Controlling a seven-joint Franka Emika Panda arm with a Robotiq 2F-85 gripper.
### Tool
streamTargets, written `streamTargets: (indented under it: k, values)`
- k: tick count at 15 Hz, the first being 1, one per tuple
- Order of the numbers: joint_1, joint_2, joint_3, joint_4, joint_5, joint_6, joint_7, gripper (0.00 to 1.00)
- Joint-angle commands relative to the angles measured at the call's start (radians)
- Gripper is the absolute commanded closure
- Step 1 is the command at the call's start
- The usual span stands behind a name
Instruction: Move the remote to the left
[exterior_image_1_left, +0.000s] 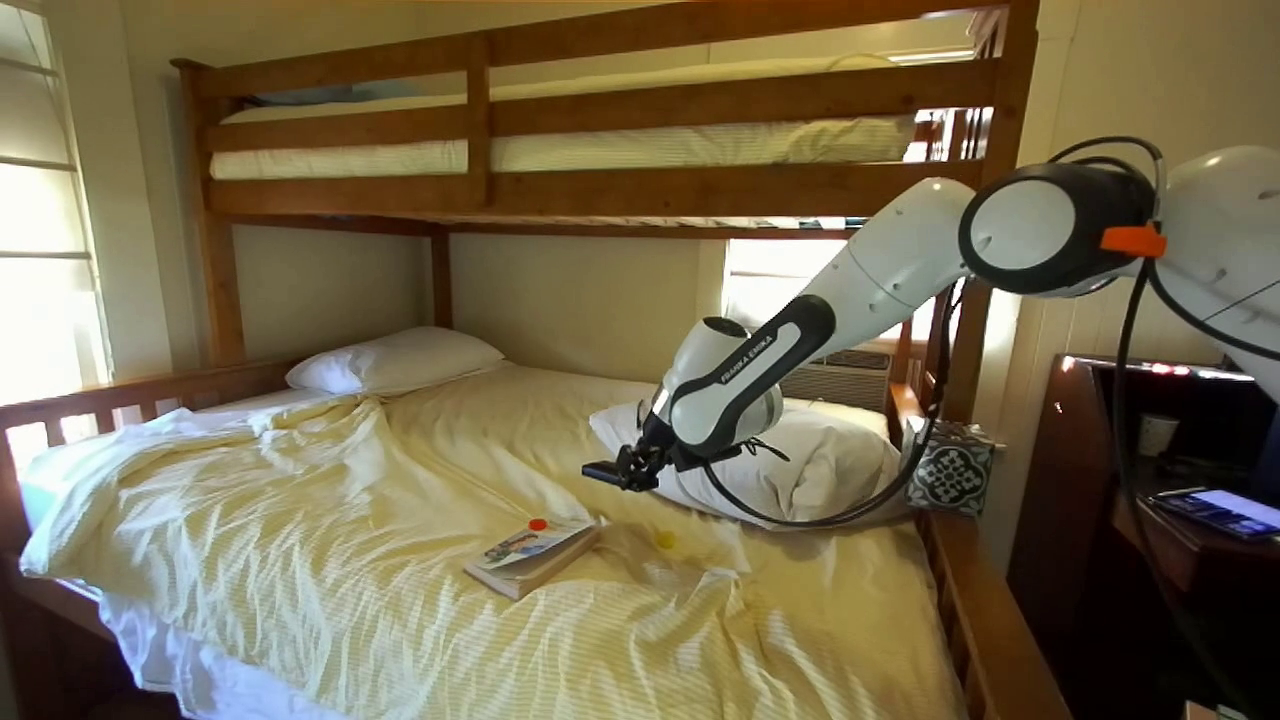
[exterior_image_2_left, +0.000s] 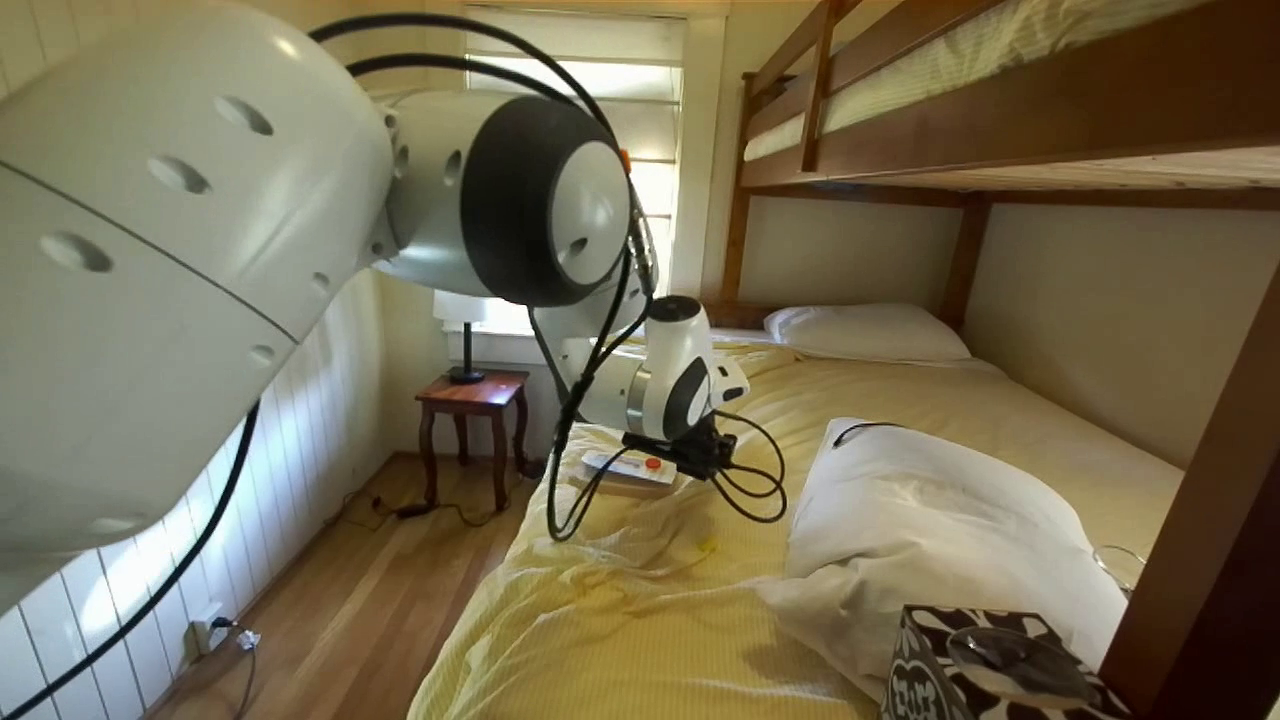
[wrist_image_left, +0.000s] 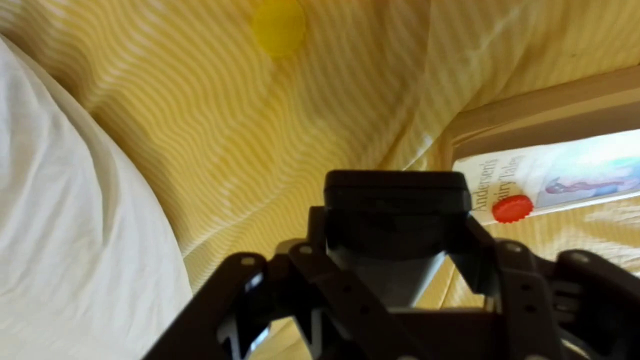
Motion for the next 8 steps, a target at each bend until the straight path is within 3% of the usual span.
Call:
streamTargets:
  k: [1,5,6,8]
  values:
    - [0.111,0.107,-0.133,0.079,0.011,0.102,0.022,0.64]
    - [0.187,0.188,-0.237,0.149,0.031,0.119,0.053,0.64]
    - [0.2,0.205,-0.254,0.165,0.033,0.108,0.065,0.22]
    - [0.21,0.222,-0.276,0.193,0.039,0.077,0.083,0.06]
